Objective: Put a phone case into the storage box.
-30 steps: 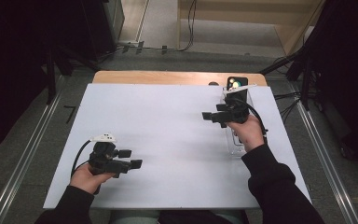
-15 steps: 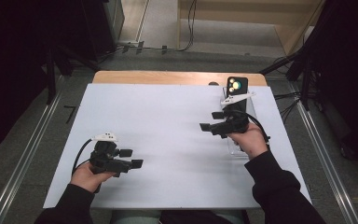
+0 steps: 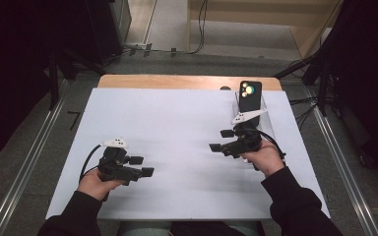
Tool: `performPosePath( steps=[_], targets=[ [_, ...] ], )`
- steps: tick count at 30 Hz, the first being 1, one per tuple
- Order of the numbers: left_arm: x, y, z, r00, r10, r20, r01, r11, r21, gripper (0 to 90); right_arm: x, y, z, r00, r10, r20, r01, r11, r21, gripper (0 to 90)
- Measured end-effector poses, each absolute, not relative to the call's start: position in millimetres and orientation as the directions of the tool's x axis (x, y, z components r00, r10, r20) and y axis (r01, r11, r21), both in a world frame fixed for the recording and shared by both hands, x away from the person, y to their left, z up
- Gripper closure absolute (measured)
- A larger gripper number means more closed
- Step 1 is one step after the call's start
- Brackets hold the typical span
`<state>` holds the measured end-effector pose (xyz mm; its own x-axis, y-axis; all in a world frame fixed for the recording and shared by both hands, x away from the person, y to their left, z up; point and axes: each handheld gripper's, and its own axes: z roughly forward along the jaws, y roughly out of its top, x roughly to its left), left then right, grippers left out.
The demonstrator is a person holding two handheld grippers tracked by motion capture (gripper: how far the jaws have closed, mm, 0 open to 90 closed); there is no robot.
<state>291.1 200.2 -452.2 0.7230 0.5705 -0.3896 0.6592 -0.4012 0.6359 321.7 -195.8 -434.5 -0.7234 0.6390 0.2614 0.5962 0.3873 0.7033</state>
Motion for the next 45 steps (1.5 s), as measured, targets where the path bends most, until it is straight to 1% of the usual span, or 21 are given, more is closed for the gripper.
performPosePath(
  steps=[7, 12, 16, 26, 38, 45],
  targets=[
    [291, 198, -452, 0.730, 0.560, -0.392, 0.655, -0.409, 0.635, 27.3, 309, -198, -441, -0.733, 0.629, 0.258, 0.598, 0.416, 0.685, 21.9],
    [291, 198, -452, 0.731, 0.555, -0.396, 0.654, -0.407, 0.637, 27.3, 302, -206, -446, -0.737, 0.606, 0.300, 0.609, 0.404, 0.682, 21.5],
    [290, 196, -452, 0.735, 0.553, -0.392, 0.650, -0.413, 0.638, 27.3, 295, -209, -448, -0.733, 0.619, 0.282, 0.611, 0.415, 0.674, 21.5],
    [286, 193, -453, 0.744, 0.537, -0.398, 0.644, -0.416, 0.642, 27.4, 280, -217, -455, -0.717, 0.634, 0.291, 0.634, 0.419, 0.650, 20.7],
    [277, 199, -454, 0.753, 0.529, -0.392, 0.635, -0.428, 0.643, 27.4, 268, -228, -461, -0.699, 0.648, 0.303, 0.662, 0.425, 0.617, 20.1],
    [274, 201, -455, 0.755, 0.528, -0.389, 0.633, -0.430, 0.644, 27.3, 260, -237, -465, -0.695, 0.653, 0.301, 0.662, 0.418, 0.622, 20.1]
  ],
)
